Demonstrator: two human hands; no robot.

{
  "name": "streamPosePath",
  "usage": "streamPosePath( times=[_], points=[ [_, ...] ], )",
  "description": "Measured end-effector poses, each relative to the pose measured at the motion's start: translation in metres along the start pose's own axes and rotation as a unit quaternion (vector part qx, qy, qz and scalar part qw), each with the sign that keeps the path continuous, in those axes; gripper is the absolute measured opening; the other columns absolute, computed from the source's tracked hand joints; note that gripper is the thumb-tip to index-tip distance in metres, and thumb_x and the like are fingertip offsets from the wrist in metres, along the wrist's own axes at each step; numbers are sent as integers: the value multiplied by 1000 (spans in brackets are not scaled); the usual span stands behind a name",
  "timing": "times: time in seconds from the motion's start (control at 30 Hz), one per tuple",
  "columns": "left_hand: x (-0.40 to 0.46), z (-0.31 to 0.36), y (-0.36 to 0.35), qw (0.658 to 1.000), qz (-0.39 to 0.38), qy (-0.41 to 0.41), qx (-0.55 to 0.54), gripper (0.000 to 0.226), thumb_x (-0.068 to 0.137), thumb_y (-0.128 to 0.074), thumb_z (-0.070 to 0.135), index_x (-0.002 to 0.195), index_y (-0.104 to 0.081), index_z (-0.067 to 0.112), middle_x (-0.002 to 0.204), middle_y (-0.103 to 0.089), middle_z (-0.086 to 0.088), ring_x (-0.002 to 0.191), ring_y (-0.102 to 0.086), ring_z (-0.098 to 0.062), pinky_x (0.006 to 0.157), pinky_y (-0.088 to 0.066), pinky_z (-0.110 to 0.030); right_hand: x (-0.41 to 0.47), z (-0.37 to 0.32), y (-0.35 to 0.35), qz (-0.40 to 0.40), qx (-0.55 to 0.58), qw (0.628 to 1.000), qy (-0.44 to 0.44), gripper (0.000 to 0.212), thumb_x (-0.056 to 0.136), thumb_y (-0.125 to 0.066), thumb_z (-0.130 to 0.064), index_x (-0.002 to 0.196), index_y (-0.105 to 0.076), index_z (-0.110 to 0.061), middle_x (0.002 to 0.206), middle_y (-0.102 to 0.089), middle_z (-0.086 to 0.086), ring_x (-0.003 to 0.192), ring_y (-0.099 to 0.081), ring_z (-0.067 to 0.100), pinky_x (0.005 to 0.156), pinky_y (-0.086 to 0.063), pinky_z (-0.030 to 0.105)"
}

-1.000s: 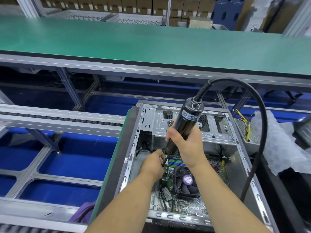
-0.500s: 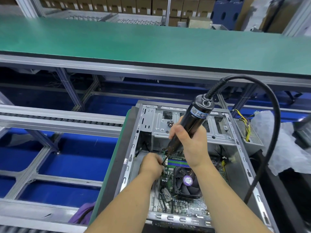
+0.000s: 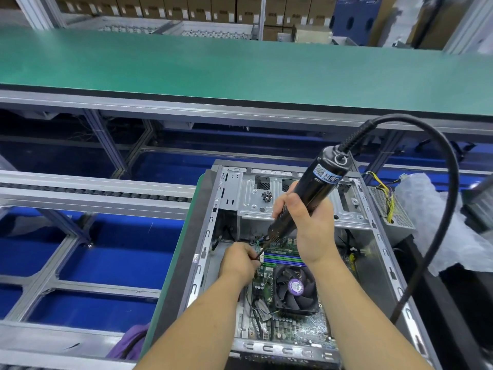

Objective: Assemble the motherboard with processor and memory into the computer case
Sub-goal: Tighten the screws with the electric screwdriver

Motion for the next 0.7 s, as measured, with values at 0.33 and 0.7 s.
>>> streamPosePath(
  times=[0.33,0.7],
  points=[
    [2,2,-2,999,1,-26,33,13,88,-70,7,84,-62,16,83,-63,-2,74,-57,-16,73,-53,-27,1,-6,4,13,-6,1000,7,13,79,-67,-50,77,-68,-37,68,-64,8,64,-62,19,66,-53,33],
    [1,6,-1,998,4,-42,43,17,87,-69,7,81,-60,20,83,-63,-1,74,-57,-16,68,-47,-23,0,-7,5,20,-13,1000,16,17,80,-66,-50,78,-67,-34,66,-65,5,65,-62,21,70,-53,36]
  ],
)
Point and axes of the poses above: each hand's wrist, its own x-axis towards the middle knuckle, its own y-axis out of the back of the hand, z = x × y, the point moved 6 cm from there along x, towards the middle knuckle
